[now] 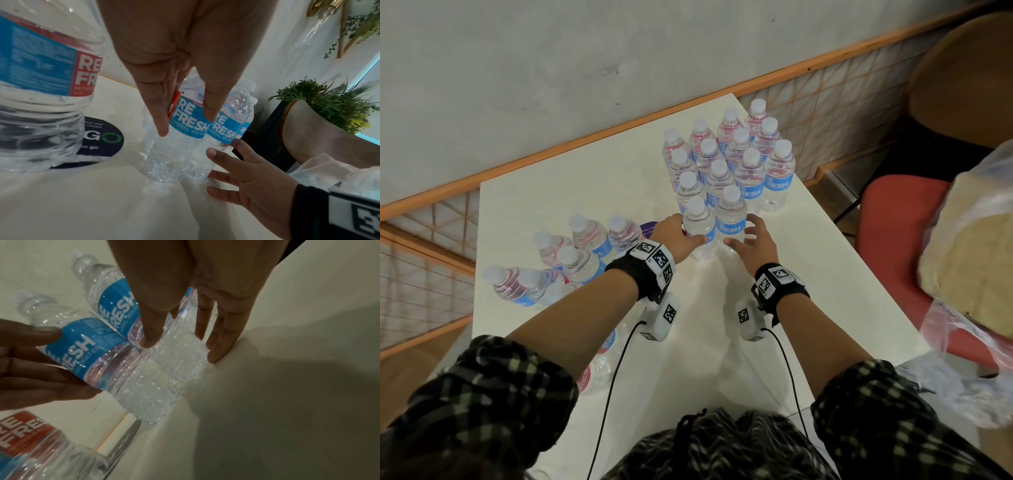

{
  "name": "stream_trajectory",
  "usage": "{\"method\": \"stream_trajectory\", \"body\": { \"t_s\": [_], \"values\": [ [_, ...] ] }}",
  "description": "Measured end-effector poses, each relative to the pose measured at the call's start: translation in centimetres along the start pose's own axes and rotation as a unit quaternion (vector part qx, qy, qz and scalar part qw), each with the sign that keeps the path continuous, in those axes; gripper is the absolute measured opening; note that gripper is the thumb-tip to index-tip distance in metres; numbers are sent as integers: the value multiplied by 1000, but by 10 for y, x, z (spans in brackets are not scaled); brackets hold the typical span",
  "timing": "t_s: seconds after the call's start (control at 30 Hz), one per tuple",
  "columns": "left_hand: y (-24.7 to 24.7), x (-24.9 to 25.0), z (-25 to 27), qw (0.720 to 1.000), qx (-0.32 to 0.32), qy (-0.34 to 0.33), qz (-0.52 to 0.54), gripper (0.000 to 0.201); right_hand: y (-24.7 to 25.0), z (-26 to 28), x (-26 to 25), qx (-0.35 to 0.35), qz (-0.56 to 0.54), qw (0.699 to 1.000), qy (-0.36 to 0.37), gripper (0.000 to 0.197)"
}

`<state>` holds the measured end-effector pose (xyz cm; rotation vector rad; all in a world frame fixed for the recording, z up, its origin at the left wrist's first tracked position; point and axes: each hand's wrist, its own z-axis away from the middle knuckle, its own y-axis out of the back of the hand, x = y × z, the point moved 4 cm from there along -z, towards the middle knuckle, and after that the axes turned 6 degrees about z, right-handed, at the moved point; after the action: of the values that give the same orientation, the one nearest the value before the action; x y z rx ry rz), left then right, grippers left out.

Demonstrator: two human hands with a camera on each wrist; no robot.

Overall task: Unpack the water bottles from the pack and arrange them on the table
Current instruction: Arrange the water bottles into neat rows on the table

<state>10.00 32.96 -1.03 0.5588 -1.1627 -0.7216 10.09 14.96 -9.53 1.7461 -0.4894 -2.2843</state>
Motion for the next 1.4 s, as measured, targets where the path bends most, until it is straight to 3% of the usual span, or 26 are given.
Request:
{"method": "stream_trajectory", "body": {
  "t_s": [0.4, 0.6, 0.73, 0.87, 1.03, 1.07, 1.13, 1.2, 1.33, 1.4],
  "values": [
    [1, 0, 2, 1000, -1, 9, 20, 48, 0, 0, 0, 11, 2, 1000, -3, 67],
    [17, 5, 8, 991, -45, 4, -126, 47, 1, -1, 0, 5, 14, 1000, -8, 68],
    [64, 8, 9, 980, 1, -21, -198, 41, 0, 0, 0, 1, 27, 1000, -12, 69],
    [99, -12, 17, 947, 48, 25, -317, 36, 0, 7, 4, -6, 30, 999, -22, 73],
    [103, -16, 22, 936, -35, 5, -350, 8, 5, 22, 12, 0, 32, 998, -60, 63],
    [104, -11, 24, 937, -38, -5, -347, 9, 5, 27, 14, -4, 39, 997, -61, 59],
    [99, -1, 30, 935, -56, -32, -348, 34, 2, 38, 15, -21, 61, 997, -53, 52],
    [90, 8, 40, 940, -77, -50, -330, 41, -5, 53, 13, -53, 87, 994, -38, 50],
    [59, 26, 60, 958, -135, -79, -240, 41, -31, 88, 4, -164, 108, 980, 23, 80],
    [41, 36, 70, 959, -160, -111, -204, 42, -38, 104, -2, -172, 93, 979, 52, 87]
  ]
}}
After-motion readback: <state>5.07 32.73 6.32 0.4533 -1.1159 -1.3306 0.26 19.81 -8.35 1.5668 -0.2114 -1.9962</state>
